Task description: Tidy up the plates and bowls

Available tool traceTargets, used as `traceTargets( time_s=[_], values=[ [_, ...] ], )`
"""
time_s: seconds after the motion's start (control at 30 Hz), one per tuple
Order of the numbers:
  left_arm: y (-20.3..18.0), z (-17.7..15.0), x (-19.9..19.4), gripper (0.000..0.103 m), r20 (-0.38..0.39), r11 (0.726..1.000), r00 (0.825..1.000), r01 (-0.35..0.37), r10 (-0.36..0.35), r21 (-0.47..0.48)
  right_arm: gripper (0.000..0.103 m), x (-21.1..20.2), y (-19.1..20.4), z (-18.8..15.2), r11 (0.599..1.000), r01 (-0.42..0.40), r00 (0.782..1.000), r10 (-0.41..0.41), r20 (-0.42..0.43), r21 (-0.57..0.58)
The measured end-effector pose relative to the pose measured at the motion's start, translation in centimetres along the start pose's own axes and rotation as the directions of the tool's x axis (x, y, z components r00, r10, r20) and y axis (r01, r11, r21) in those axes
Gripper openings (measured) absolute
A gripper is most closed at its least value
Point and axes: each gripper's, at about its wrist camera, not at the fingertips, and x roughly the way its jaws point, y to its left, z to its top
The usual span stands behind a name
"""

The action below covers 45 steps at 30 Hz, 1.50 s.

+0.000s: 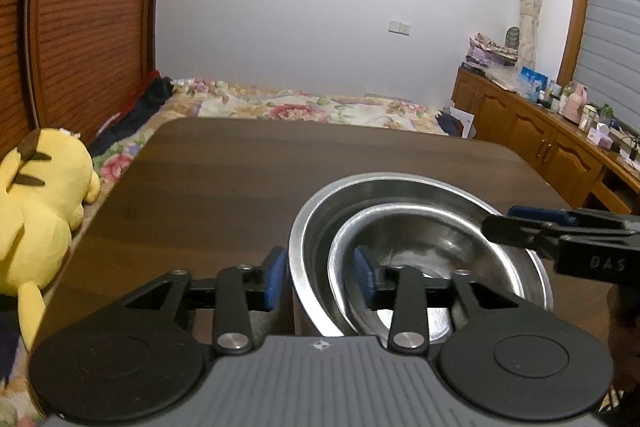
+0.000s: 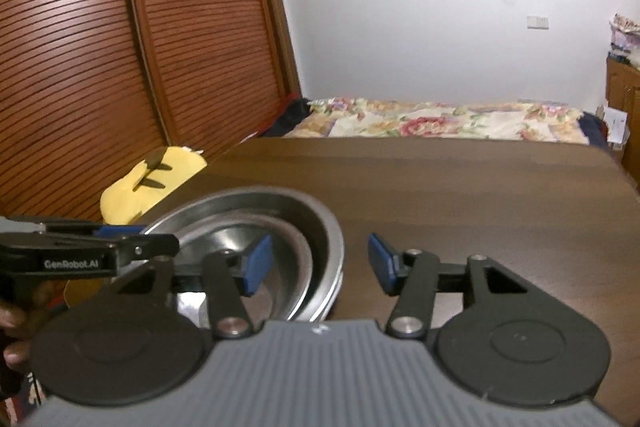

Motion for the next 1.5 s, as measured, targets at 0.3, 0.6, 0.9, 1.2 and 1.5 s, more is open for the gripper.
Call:
traceTargets(
  time_s=[0.3,0.6,0.9,1.2,1.5],
  values=[
    [-2.1,1.3,-2.3,0.092,0.076,0.997,0.997,-0.002,-0.004,0.082,0.098,-3.2,0.0,0.5,0.997,0.076,0.992,-0.074,0.101,-0.02],
    [-5.1,1.6,-3.9,0.103,0.146,0.994,0.989,-0.013,-0.003,0.106,0.103,-5.9,-0.3,0.6,0.983,0.183,0.973,-0.178,0.146,-0.024],
    [-6.9,1.4,-5.5,0.103,0.184,0.99,0.983,-0.049,0.025,0.129,0.103,-7.6,0.2,-0.2,0.962,0.274,0.947,-0.269,0.176,0.0],
    [-7.1,0.6,-6.0,0.103,0.188,0.99,0.98,-0.089,0.068,0.109,0.103,-8.2,0.5,-1.0,0.952,0.306,0.935,-0.302,0.188,0.004],
    [-6.9,-1.0,-6.3,0.103,0.162,0.99,0.983,-0.101,0.083,0.103,0.103,-8.6,0.5,-2.0,0.949,0.316,0.933,-0.315,0.175,0.021]
  ],
)
